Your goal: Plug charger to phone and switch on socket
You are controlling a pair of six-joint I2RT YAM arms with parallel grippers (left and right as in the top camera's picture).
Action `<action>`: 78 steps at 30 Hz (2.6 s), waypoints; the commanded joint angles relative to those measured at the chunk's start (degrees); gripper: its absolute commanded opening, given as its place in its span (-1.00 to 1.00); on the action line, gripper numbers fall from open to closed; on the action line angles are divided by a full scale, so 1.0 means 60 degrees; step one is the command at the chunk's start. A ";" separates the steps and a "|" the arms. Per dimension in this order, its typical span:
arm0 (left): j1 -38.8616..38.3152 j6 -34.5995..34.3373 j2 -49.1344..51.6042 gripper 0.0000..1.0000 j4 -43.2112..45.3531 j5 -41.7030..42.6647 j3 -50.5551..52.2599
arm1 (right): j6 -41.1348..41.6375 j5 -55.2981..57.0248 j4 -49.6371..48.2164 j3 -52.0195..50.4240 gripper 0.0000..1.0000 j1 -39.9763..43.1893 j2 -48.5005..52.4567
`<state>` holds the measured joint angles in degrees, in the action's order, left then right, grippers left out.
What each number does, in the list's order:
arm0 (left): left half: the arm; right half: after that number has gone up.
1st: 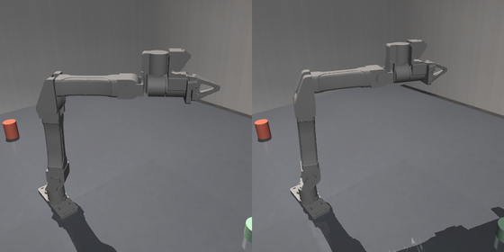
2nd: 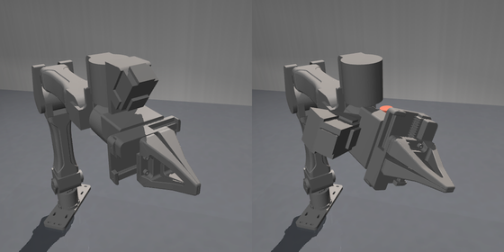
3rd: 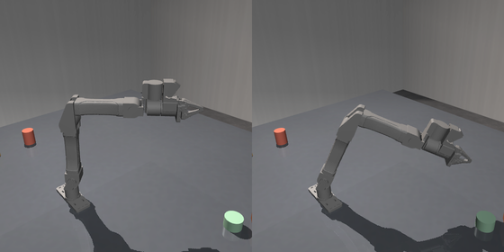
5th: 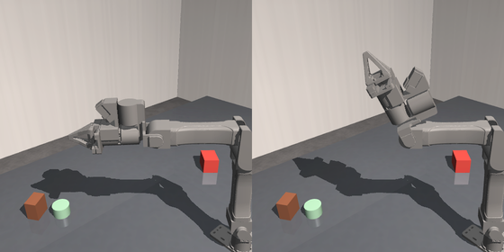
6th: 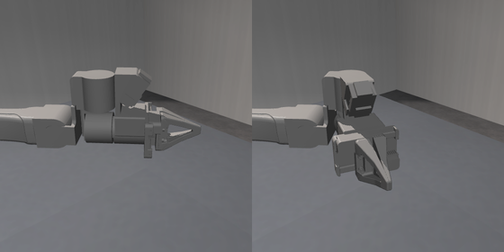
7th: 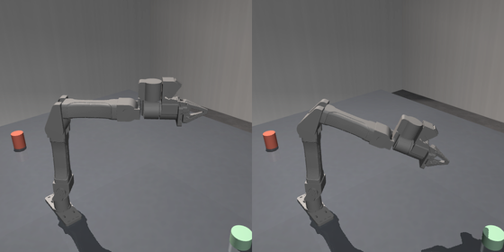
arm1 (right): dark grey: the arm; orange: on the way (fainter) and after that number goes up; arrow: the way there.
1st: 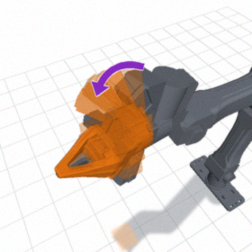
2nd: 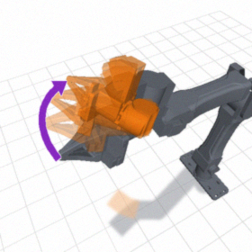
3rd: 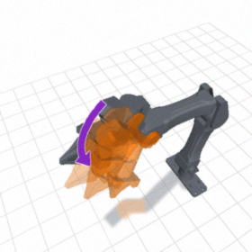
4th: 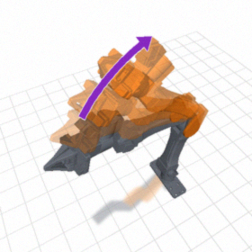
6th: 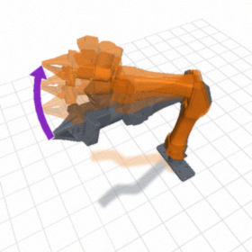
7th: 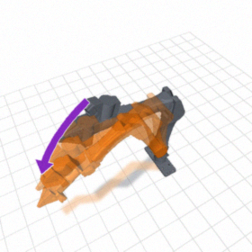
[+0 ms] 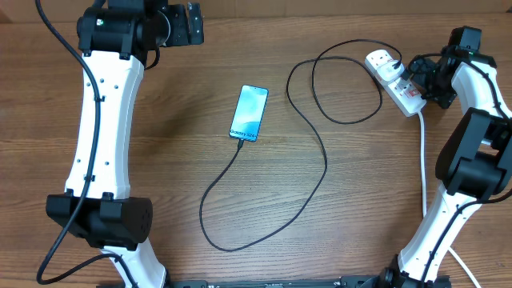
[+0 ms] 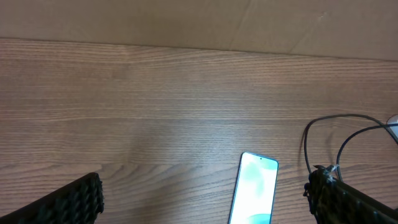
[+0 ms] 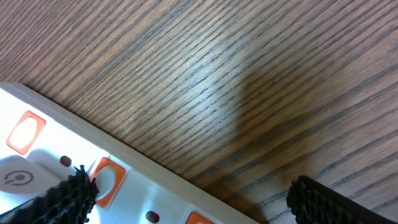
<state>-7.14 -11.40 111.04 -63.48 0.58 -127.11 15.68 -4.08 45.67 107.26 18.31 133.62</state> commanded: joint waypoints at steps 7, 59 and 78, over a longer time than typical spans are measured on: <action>-0.0066 0.0153 0.0044 1.00 0.0007 -0.0131 0.0007 | -0.0197 -0.0444 0.0353 -0.0036 1.00 -0.0255 0.0470; -0.0066 0.0153 0.0044 0.99 0.0007 -0.0131 0.0007 | 0.1432 -0.0404 0.7482 -0.2157 1.00 -0.0335 -1.2575; -0.0066 0.0153 0.0044 0.99 0.0007 -0.0131 0.0007 | 0.1355 -0.0342 0.8553 -0.2171 1.00 -0.0335 -1.2557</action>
<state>-7.14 -11.40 111.04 -63.48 0.58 -127.11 23.97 -6.17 97.08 94.43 16.73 58.50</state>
